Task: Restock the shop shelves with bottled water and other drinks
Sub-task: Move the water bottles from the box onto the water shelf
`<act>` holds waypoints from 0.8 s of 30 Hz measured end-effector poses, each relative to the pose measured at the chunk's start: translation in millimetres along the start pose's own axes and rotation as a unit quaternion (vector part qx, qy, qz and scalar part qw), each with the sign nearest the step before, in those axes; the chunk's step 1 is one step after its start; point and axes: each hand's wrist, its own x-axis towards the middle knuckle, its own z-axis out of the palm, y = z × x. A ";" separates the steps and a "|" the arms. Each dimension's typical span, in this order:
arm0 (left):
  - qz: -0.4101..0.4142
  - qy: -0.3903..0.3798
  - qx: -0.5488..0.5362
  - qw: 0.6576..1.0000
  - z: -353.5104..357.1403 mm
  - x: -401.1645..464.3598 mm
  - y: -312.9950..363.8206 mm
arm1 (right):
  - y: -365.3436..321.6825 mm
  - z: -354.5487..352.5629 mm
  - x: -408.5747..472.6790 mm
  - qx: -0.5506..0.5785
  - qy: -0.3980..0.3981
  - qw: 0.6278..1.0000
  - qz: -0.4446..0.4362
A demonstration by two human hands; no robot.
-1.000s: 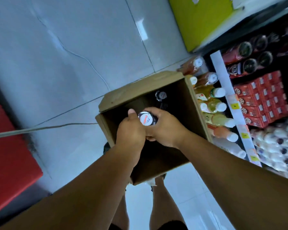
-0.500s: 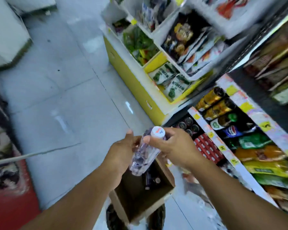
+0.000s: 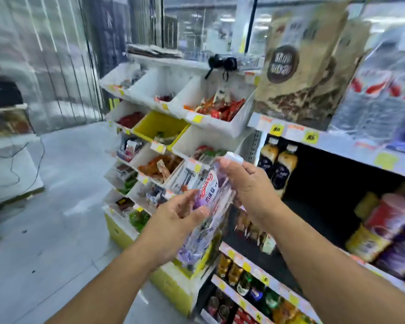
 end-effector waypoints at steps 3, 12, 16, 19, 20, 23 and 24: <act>0.051 -0.029 0.006 0.998 8.5 -1.6 67.3 | -63.8 -17.3 0.6 0.083 0.031 0.995 -0.045; 0.209 -0.050 0.003 0.977 75.0 12.2 188.3 | -165.2 -98.2 0.8 0.105 0.094 0.982 -0.129; 0.244 -0.031 -0.017 0.969 118.6 29.3 213.5 | -184.3 -141.8 1.2 -0.009 0.133 0.971 -0.199; 0.267 -0.048 -0.034 0.962 149.7 45.9 227.8 | -191.5 -173.9 -5.2 -0.079 0.171 0.955 -0.229; 0.279 -0.060 -0.030 0.958 160.7 50.3 231.9 | -191.8 -184.9 -7.7 -0.105 0.182 0.949 -0.233; 0.293 -0.080 -0.029 0.952 194.5 61.1 240.8 | -190.7 -220.1 -17.4 -0.207 0.194 0.929 -0.237; 0.294 -0.079 -0.024 0.952 205.9 66.1 242.2 | -191.9 -232.1 -20.8 -0.237 0.194 0.923 -0.233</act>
